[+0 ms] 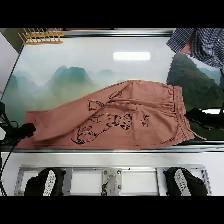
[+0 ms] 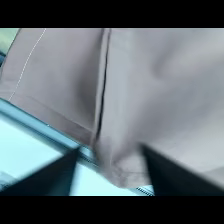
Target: Fold the clothes and pants, and hang the long-sleeved shirts on hangers.
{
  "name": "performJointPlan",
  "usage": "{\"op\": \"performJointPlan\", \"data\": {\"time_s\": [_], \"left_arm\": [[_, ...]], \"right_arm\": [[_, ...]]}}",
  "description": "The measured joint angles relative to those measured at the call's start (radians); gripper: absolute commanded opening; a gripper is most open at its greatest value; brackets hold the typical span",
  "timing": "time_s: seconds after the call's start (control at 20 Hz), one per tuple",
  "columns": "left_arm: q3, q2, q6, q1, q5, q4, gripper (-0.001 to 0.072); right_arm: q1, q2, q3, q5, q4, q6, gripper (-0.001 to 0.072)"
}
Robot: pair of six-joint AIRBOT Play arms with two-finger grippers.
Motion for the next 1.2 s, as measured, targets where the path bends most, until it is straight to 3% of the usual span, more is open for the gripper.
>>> {"op": "performJointPlan", "data": {"time_s": [0.25,0.65,0.95,1.2], "left_arm": [[0.062,-0.074,0.159,0.016,0.031,-0.151,0.0560],[0.390,-0.509,0.536,0.018,0.020,-0.308,0.0558],[0.573,-0.806,0.703,-0.040,0.005,-0.329,0.0551],[0.724,-0.998,0.756,-0.109,-0.048,-0.332,0.0551]], "right_arm": [[0.000,0.000,0.000,0.000,0.000,0.000,0.0582],[0.000,0.000,0.000,0.000,0.000,0.000,0.0582],[0.000,0.000,0.000,0.000,0.000,0.000,0.0582],[0.000,0.000,0.000,0.000,0.000,0.000,0.0582]]}}
